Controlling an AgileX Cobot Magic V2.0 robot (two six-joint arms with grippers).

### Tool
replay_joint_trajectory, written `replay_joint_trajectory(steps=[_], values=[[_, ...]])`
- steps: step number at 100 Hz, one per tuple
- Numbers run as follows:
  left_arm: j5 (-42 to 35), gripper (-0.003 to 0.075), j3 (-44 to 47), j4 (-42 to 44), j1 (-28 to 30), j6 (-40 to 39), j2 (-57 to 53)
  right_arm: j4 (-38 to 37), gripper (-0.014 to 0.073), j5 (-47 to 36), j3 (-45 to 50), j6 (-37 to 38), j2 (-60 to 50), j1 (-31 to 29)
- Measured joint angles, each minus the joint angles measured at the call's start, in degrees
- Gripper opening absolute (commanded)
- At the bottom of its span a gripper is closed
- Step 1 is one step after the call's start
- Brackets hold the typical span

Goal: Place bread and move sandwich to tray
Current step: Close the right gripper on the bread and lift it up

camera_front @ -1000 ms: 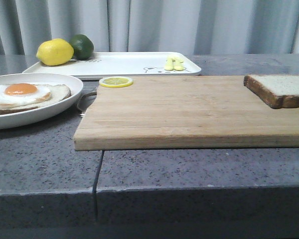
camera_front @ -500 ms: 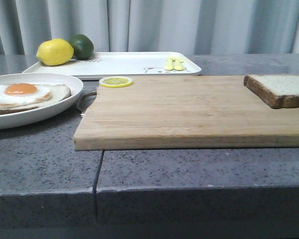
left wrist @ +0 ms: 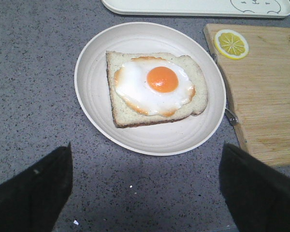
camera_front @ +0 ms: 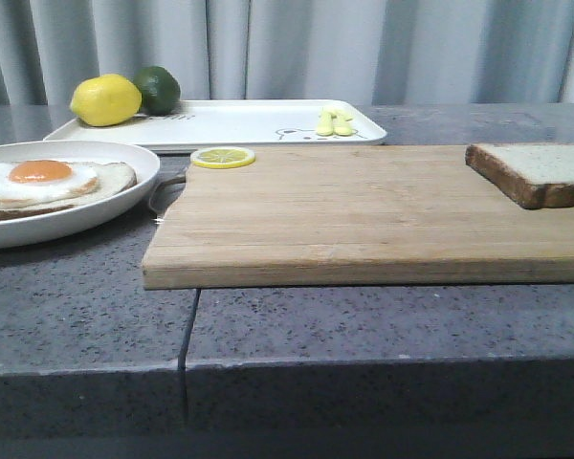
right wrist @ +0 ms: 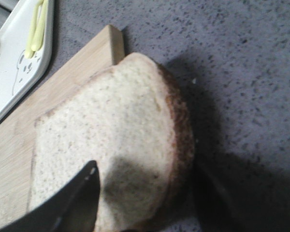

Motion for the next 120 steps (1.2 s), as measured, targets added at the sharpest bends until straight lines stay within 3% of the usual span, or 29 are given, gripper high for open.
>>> replay_joint_trajectory(steps=[26, 37, 84, 120], values=[[0.0, 0.0575, 0.0, 0.0, 0.0, 0.0, 0.0, 0.5, 0.0014, -0.6, -0.1, -0.1, 0.7, 0.0], [0.0, 0.0575, 0.0, 0.0, 0.0, 0.0, 0.0, 0.6, -0.0067, -0.6, -0.1, -0.1, 0.7, 0.0], [0.0, 0.0575, 0.0, 0.0, 0.0, 0.0, 0.0, 2.9, -0.0057, 4.0, -0.1, 1.2, -4.3, -0.1], [0.0, 0.0575, 0.0, 0.0, 0.0, 0.0, 0.0, 5.2, -0.0057, 6.5, -4.1, 11.9, -15.2, 1.6]])
